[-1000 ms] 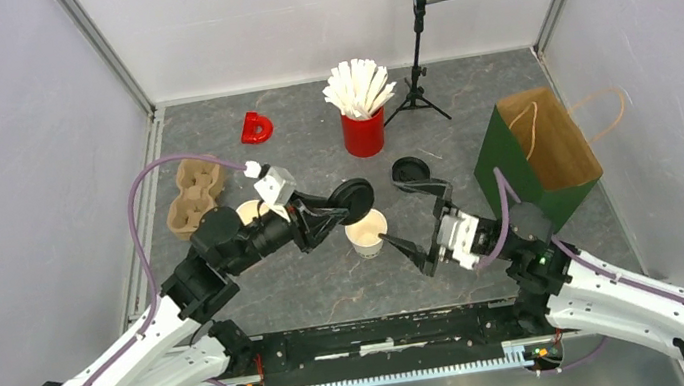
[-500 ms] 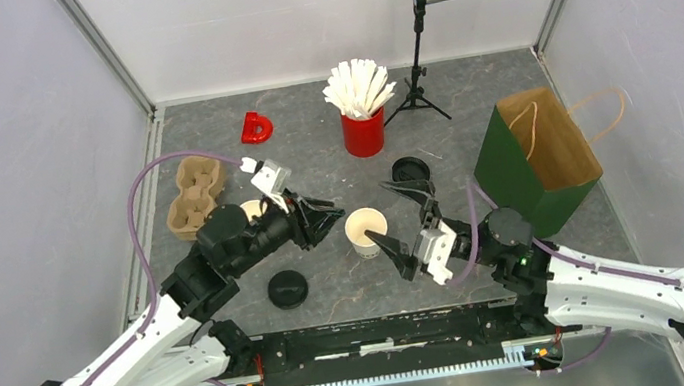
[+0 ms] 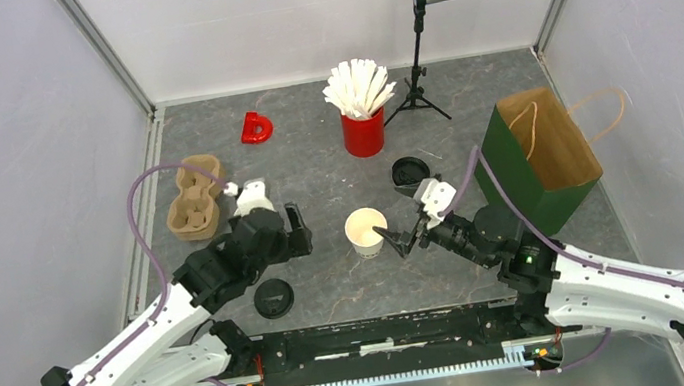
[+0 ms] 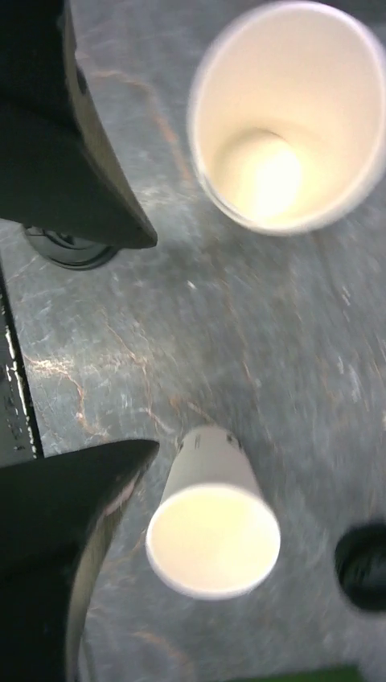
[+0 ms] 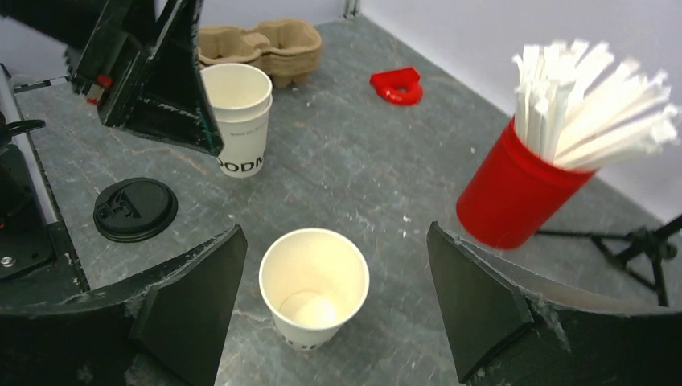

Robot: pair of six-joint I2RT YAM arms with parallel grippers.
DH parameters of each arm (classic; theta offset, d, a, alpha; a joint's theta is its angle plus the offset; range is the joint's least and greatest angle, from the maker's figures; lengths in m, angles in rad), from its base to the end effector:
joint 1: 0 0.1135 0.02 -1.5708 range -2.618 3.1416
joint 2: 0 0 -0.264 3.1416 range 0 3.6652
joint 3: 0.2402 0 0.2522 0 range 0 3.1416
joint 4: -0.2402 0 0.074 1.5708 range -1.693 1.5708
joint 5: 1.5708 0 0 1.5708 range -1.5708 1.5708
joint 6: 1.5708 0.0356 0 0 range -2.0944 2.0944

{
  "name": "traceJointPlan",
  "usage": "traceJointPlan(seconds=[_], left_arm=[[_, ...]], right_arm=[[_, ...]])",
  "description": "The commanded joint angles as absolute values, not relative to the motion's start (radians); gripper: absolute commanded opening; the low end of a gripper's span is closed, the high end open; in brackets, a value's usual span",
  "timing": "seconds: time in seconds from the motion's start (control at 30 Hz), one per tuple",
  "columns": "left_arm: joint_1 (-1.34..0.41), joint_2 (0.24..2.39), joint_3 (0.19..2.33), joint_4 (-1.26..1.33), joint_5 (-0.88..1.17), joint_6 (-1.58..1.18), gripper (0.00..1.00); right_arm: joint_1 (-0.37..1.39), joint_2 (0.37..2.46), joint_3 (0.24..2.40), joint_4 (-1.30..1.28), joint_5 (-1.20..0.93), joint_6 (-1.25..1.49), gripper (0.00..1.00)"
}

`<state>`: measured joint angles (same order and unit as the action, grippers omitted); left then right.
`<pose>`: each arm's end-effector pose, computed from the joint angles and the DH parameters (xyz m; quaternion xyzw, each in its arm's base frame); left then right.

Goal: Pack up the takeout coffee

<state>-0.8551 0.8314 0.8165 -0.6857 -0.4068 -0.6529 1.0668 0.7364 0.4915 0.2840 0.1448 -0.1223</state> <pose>0.1218 -0.1187 0.2961 0.0049 0.8922 -0.1491 0.4263 0.0942 0.1602 0.2939 -0.3440 0.6019 0.2824 0.6630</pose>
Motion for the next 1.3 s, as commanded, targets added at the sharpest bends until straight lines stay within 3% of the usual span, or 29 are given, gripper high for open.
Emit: traceJointPlan(seconds=[0.0,0.17,0.53,1.27], left_arm=[[-0.854,0.797,0.736,-0.881,-0.612,-1.034,1.00],[-0.854,0.845,0.745,-1.111,-0.666,-1.341,1.00],[-0.854,0.940,0.640,-1.172,-0.560,-1.569,1.00],[-0.855,1.098,0.541,-0.947,-0.498,-1.563,1.00]], right_arm=[[1.071,0.693,0.524,0.182,0.275,0.051,0.92],[1.071,0.655,0.543,0.120,0.307,0.058,0.94],[1.071,0.594,0.524,0.107,0.348,0.032,0.95],[1.071,0.614,0.525,0.099,0.347,0.038,0.96]])
